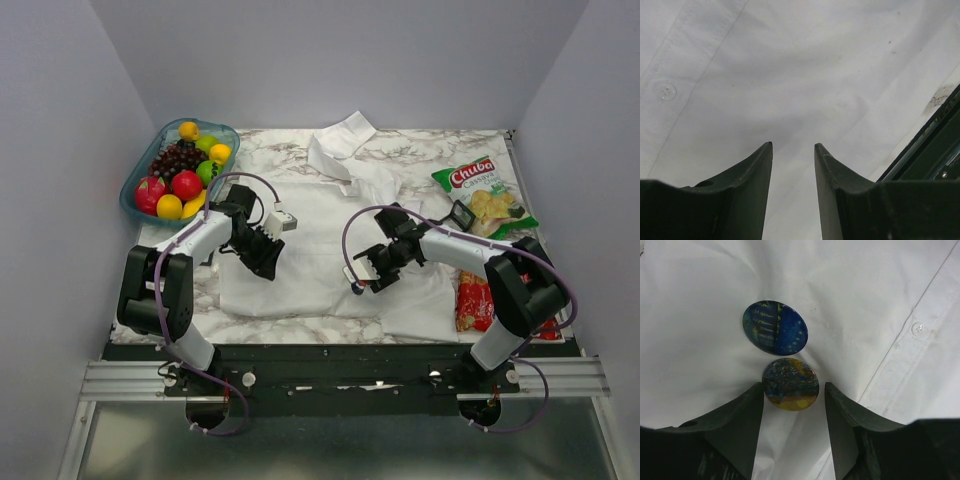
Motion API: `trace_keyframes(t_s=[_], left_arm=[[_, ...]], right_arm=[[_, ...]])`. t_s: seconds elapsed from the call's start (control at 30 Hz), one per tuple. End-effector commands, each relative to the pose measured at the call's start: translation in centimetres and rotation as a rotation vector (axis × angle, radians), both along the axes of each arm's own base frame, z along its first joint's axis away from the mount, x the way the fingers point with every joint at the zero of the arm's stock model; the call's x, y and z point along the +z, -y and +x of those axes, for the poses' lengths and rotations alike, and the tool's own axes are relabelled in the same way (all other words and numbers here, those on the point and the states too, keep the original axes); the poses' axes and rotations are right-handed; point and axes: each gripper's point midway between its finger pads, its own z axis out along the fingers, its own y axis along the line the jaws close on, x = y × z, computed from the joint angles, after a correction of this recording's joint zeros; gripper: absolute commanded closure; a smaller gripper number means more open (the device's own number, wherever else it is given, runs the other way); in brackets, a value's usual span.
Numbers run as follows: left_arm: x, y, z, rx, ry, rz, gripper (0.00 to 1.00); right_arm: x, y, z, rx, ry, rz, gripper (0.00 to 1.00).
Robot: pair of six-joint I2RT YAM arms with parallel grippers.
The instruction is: Remove the brooch from the garment
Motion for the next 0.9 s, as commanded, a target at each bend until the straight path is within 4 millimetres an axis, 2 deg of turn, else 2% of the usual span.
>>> trace_keyframes(t_s=[0.0, 0.23, 0.47, 0.7, 0.8, 0.87], left_arm=[[0.4, 0.6, 0.3, 0.002, -0.010, -0.030, 0.52], [0.3, 0.7, 0.3, 0.003, -0.017, -0.034, 0.52], [0.3, 0.8, 0.3, 0.010, -0.020, -0.039, 0.52], [0.5, 0.9, 0.5, 0.020, -0.021, -0.042, 0.52], [0.5, 0.9, 0.5, 0.022, -0.020, -0.045, 0.52], [0.4, 0.9, 0.4, 0.023, -0.026, -0.045, 0.52]], right_arm=[[0.2, 0.5, -0.8, 0.007, -0.023, -0.013, 0.35], [0.5, 0.5, -1.0, 0.011, -0.013, -0.006, 0.32], [0.2, 1.0, -1.6, 0.022, -0.060, -0.039, 0.45], [-0.6, 1.2, -1.9, 0.024, -0.103, -0.068, 0.44], [-0.9, 1.1, -1.6, -0.020, -0.082, -0.052, 0.46], [-0.3, 0.2, 0.0, -0.062, -0.014, 0.003, 0.51]])
